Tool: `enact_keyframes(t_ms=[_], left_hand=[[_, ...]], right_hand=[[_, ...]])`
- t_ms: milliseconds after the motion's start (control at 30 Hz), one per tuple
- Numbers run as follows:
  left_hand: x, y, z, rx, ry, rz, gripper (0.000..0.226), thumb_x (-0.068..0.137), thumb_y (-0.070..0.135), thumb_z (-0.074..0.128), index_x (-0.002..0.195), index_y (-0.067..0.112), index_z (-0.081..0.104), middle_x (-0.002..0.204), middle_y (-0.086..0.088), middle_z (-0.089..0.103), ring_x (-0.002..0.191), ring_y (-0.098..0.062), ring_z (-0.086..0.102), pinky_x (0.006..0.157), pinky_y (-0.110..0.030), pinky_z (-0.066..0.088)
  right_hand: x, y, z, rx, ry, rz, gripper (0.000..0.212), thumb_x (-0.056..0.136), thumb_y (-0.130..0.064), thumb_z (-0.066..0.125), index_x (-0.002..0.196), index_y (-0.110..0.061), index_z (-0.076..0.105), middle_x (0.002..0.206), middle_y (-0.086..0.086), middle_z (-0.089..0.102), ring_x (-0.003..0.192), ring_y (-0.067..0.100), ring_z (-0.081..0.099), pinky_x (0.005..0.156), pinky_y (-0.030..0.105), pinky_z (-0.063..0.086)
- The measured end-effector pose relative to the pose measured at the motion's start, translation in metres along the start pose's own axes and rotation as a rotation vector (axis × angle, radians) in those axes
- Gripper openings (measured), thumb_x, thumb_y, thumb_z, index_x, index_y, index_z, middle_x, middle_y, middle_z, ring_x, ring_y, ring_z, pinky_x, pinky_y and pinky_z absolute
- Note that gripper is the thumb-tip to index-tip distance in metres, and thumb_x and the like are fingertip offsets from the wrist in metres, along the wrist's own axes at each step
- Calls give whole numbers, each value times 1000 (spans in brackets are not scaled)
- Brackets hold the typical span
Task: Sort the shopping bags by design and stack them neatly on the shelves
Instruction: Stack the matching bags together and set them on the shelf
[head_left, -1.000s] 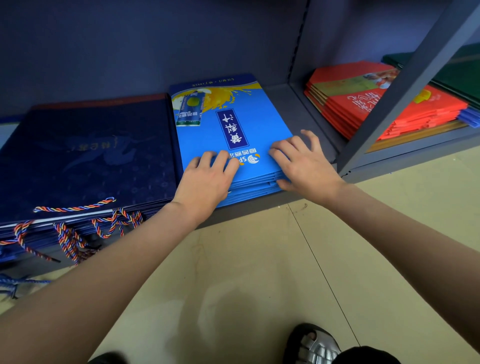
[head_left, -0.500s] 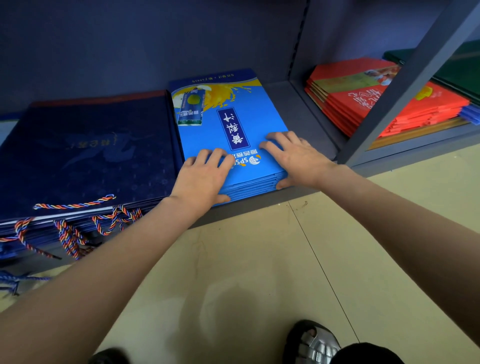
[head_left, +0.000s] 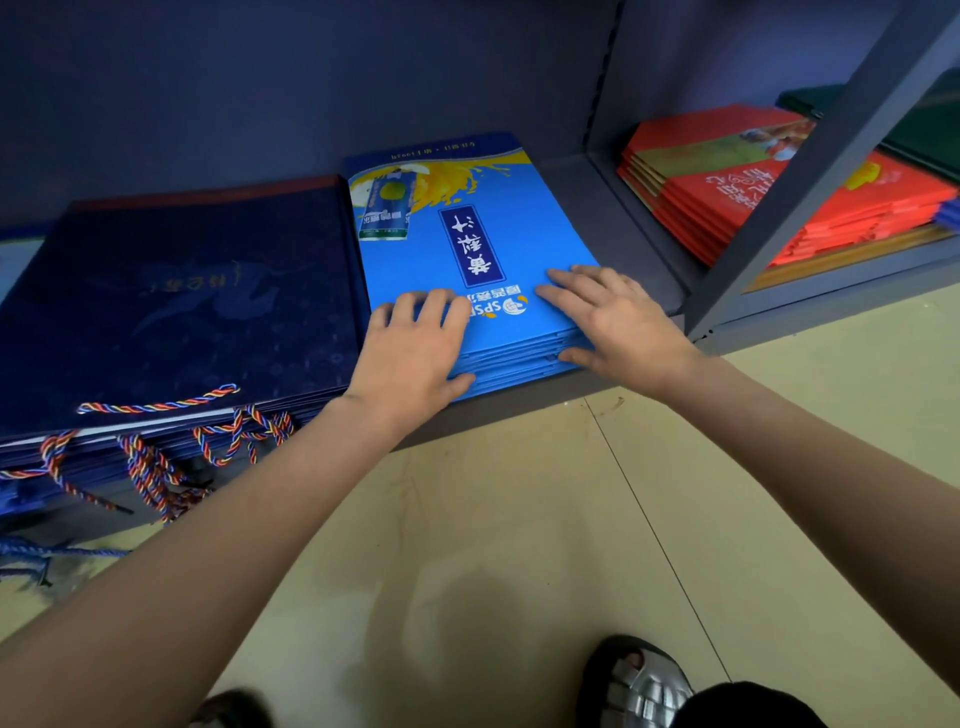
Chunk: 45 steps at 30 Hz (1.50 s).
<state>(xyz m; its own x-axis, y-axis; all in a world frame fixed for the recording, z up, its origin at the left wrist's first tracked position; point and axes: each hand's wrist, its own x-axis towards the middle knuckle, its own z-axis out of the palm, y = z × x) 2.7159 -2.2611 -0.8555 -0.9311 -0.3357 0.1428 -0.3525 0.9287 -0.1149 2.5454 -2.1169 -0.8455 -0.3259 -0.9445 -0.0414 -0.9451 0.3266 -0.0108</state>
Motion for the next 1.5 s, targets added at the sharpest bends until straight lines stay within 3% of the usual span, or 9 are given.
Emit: enact_keyframes(t_ms=[133, 300, 533, 733, 933, 1100, 1200, 1367, 1500], left_hand=[[-2, -6, 4, -40, 116, 63, 60, 56, 27, 87, 99, -3, 59, 107, -17, 66, 99, -39, 64, 78, -52, 53], [1, -6, 1, -55, 142, 94, 60, 54, 26, 88, 98, -4, 60, 104, -19, 67, 97, -39, 65, 75, -53, 55], [1, -8, 2, -47, 146, 128, 62, 51, 30, 90, 94, -3, 60, 103, -18, 67, 95, -38, 66, 73, -51, 55], [-1, -10, 3, -60, 142, 134, 60, 52, 28, 90, 93, -3, 60, 106, -18, 67, 97, -39, 65, 74, -54, 54], [-1, -11, 7, -65, 153, 121, 57, 59, 28, 87, 98, -3, 58, 112, -19, 65, 104, -40, 62, 81, -55, 52], [-1, -9, 5, -73, 153, 104, 54, 66, 28, 83, 103, -3, 58, 118, -19, 62, 111, -40, 59, 87, -55, 49], [0, -9, 5, -56, 181, 128, 59, 56, 28, 89, 96, -3, 59, 109, -19, 66, 100, -39, 64, 78, -54, 53], [0, -8, 9, -55, 198, 136, 63, 48, 29, 91, 94, -3, 60, 102, -18, 67, 94, -39, 66, 73, -53, 55], [0, -10, 9, -39, 211, 140, 63, 49, 31, 91, 93, -1, 60, 103, -17, 68, 96, -37, 66, 73, -52, 55]], right_hand=[[-1, -2, 9, -96, 128, -40, 80, 63, -30, 84, 130, -3, 50, 132, 19, 50, 117, 41, 48, 99, 57, 34], [-1, -3, 9, -136, 267, -67, 68, 63, -25, 81, 121, 0, 56, 124, 18, 57, 109, 41, 54, 94, 60, 37], [3, -8, 11, -223, 217, -14, 79, 53, -35, 85, 118, -4, 54, 120, 16, 56, 105, 37, 54, 96, 64, 34], [6, -2, -1, -107, 85, -30, 85, 73, -43, 73, 141, -16, 31, 141, 7, 31, 128, 28, 28, 107, 47, 20], [7, -2, -2, -30, 63, -12, 76, 78, -37, 70, 141, -19, 31, 142, 4, 29, 128, 26, 25, 106, 44, 22], [4, -5, 8, -183, 216, -35, 74, 61, -24, 81, 125, -5, 50, 125, 17, 52, 111, 38, 49, 98, 58, 32], [7, -10, 12, -241, 272, -16, 81, 48, -31, 87, 117, -5, 53, 114, 17, 57, 99, 38, 55, 94, 61, 37], [8, -18, 20, -379, 316, 16, 78, 47, -24, 83, 113, -8, 47, 112, 13, 58, 95, 33, 57, 95, 58, 39], [10, -23, 21, -340, 335, 59, 78, 45, -20, 84, 112, -9, 46, 110, 12, 58, 93, 33, 56, 92, 54, 42]])
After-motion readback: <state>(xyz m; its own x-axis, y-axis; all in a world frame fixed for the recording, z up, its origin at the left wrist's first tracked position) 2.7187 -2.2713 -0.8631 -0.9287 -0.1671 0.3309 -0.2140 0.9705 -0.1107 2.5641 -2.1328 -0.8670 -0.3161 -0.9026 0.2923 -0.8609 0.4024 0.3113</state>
